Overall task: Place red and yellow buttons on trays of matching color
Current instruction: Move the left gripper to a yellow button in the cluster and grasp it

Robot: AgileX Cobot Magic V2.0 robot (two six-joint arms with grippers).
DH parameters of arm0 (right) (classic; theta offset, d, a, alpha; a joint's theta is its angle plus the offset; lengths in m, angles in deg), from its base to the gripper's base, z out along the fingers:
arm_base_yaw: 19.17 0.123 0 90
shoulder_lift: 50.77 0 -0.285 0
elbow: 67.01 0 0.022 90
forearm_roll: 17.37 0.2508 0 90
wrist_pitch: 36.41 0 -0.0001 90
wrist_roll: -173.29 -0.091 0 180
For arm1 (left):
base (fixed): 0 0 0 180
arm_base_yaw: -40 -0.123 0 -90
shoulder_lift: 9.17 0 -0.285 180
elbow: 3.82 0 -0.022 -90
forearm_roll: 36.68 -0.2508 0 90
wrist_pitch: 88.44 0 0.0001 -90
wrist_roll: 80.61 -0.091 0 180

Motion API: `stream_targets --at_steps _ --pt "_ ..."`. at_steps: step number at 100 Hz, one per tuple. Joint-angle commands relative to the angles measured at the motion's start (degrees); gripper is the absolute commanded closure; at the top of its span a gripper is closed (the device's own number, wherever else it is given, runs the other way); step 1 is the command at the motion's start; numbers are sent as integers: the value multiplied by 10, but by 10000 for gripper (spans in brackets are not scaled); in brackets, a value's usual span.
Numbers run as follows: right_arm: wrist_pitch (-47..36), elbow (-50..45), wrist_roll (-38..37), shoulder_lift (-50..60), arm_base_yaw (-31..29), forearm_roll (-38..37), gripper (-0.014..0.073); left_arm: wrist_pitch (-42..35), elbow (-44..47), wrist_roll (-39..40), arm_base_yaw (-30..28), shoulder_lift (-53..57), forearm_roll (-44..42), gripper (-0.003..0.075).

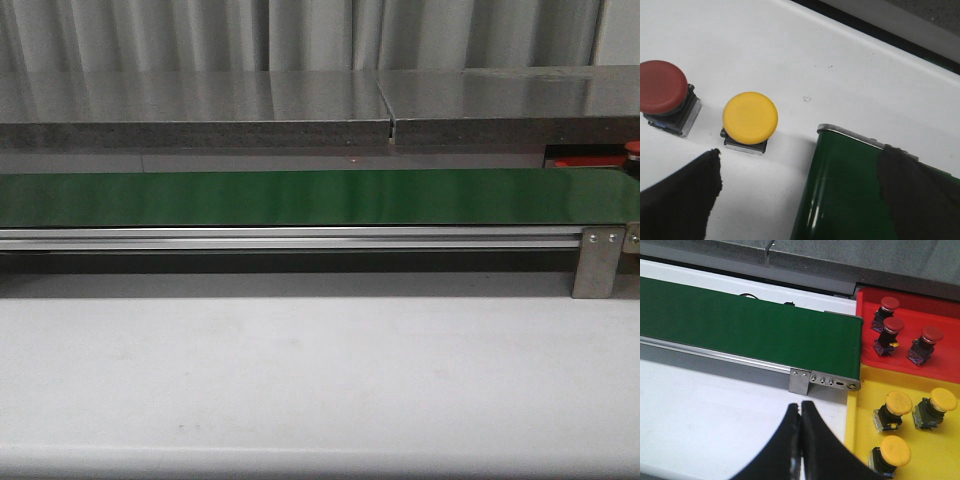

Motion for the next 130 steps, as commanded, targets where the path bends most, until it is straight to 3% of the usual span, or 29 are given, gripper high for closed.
stream_targets --at_steps 1,130 --pt "-37 13 -1 -2 -1 -3 660 -39 -21 8 -3 28 6 110" --pt "-37 13 -1 -2 -1 -3 660 -77 -122 8 -3 -87 8 110"
